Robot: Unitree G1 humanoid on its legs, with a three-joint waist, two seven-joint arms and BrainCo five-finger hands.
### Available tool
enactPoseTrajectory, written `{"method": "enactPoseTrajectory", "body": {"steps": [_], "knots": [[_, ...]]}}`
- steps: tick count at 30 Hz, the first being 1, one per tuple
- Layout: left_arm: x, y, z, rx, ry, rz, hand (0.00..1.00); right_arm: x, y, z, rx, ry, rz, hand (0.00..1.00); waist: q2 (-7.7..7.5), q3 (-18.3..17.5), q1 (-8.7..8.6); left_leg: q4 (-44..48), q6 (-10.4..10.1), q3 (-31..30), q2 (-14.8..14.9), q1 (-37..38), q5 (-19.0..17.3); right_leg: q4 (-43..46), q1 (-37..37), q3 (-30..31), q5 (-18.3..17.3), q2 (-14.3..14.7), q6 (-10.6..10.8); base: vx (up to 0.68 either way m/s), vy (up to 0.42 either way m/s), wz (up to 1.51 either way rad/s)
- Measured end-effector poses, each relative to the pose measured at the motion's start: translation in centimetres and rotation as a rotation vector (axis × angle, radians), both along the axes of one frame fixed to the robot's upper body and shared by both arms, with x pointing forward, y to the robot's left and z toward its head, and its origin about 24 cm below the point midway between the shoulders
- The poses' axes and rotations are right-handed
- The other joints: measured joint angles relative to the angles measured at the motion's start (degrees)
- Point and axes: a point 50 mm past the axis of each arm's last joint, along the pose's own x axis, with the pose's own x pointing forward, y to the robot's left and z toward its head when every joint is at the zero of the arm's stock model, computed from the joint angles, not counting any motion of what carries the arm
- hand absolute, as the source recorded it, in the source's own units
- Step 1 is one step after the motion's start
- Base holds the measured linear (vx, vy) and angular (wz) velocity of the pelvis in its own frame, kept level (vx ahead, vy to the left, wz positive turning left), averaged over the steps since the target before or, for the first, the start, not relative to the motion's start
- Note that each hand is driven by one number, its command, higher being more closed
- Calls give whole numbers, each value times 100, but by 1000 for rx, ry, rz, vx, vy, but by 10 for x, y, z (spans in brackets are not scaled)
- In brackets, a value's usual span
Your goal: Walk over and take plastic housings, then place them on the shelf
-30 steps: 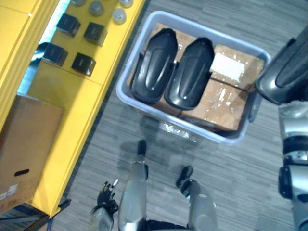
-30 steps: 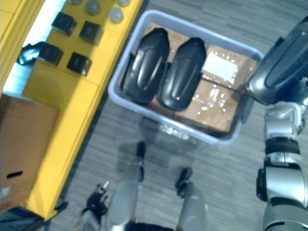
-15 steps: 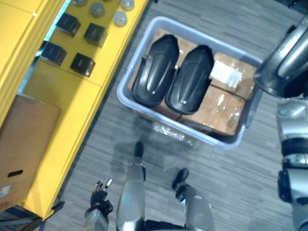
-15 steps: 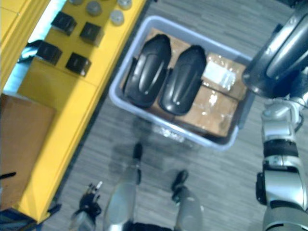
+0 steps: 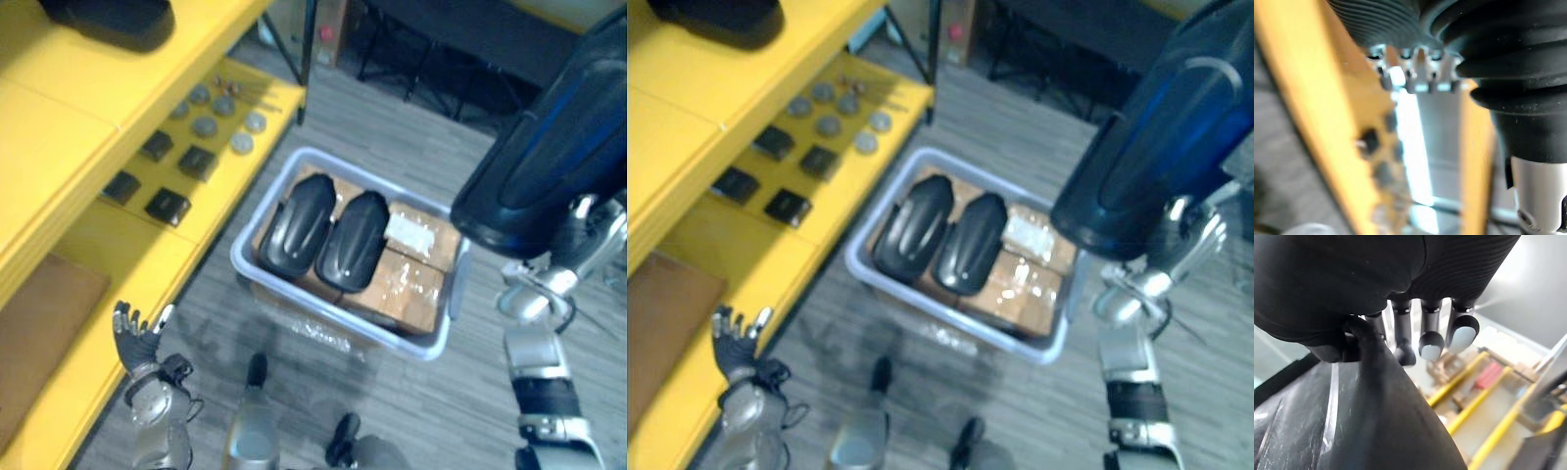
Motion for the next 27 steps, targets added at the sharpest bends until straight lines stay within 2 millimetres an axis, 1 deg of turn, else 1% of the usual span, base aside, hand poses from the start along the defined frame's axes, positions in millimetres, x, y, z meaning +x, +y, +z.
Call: {"method": "enactPoseTrajectory", "body": {"steps": [1,2,3,4,5,6,7,8,10,11,13,14,15,16,18,19,21,23,24,27], "knots": [[1,-4,3,7,-9,-15,0,0,2,2,-14,-7,8,100,40,-36,-6,0,1,3,-1,31,-1,-4,28,-15,45,-2,-7,5,40,-3],[5,-14,10,18,-36,-73,0,1,11,5,-46,-22,41,100,123,-138,-11,0,23,6,-7,72,-15,-18,64,-43,141,-7,-17,0,47,-2],[7,-18,13,21,-50,-103,0,1,15,5,-63,-25,55,100,141,-176,-14,0,23,7,-12,76,-15,-21,64,-49,168,-13,-28,-7,54,-3],[12,-28,21,26,-78,-176,0,3,23,6,-92,-25,83,100,151,-224,-15,0,32,11,-22,92,-11,-21,75,-53,183,-48,-22,0,0,0],[15,-33,24,28,-91,-218,0,4,27,6,-107,-25,97,100,156,-238,-16,0,37,17,-39,106,-8,-22,86,-55,184,-66,-21,-46,35,-1],[21,-49,29,25,-111,-345,0,8,38,7,-137,-23,133,100,167,-247,-19,-3,53,23,-74,182,-4,-31,159,-63,188,-103,-19,-54,27,-1],[24,-59,30,15,-110,-423,0,10,45,9,-155,-25,160,100,178,-263,-19,-5,81,31,-87,214,-6,-29,182,-62,189,-120,-18,-64,30,-3],[25,-64,30,1,-107,-467,0,12,50,10,-168,-27,180,100,188,-269,-19,-7,86,46,-93,234,-7,-30,197,-62,189,-129,-18,-64,21,-10],[29,-89,22,-90,-64,-651,0,17,67,17,-212,-52,251,100,280,-331,-25,-36,118,160,-105,251,-33,-55,182,-62,186,-154,-18,-92,23,-18],[29,-95,20,-116,-54,-690,0,18,71,19,-224,-56,263,100,303,-344,-24,-37,121,169,-106,250,-30,-76,169,-63,182,-156,-19,-119,8,-23],[28,-110,13,-233,-14,-817,0,20,81,21,-255,-56,311,100,387,-392,-33,-45,125,259,-139,242,14,-214,166,-70,105,-157,7,-120,-13,-22],[27,-113,10,-263,0,-841,0,21,82,20,-259,-50,321,100,429,-413,-48,-47,120,286,-131,238,22,-222,154,-71,88,-143,-12,-98,-15,-14],[26,-121,6,-326,23,-895,0,22,86,17,-268,-28,343,100,522,-467,-87,-48,111,302,-100,240,68,-222,144,-71,58,-118,-16,-71,-10,-6],[25,-123,5,-338,29,-909,0,22,86,16,-271,-22,346,100,549,-483,-97,-48,93,301,-92,240,88,-225,143,-72,58,-111,-16,-73,-21,-3],[24,-130,4,-387,35,-958,0,23,89,14,-295,-2,358,100,630,-533,-172,-50,80,300,-73,238,141,-271,136,-73,58,-95,-15,-62,-15,-1],[24,-130,3,-387,41,-961,0,23,92,12,-307,6,370,100,642,-543,-203,-50,89,305,-67,234,160,-288,135,-71,65,-89,-8,-37,-5,-1],[25,-131,2,-385,46,-967,0,23,97,11,-319,19,395,100,632,-553,-213,-50,82,312,-66,199,172,-339,121,-71,105,-81,-2,0,0,0],[26,-135,1,-382,56,-987,0,24,101,8,-334,37,420,100,598,-637,-206,-50,88,312,-74,83,225,-350,36,-74,193,-73,9,11,2,2],[27,-137,1,-378,61,-1004,0,25,105,4,-341,57,445,100,581,-646,-207,-49,91,309,-79,52,244,-383,25,-74,279,-65,24,26,2,3],[28,-139,2,-360,66,-1023,0,27,116,-10,-379,127,497,100,554,-660,-211,-49,99,308,-98,59,262,-367,31,-71,296,-86,28,0,0,0]]}}
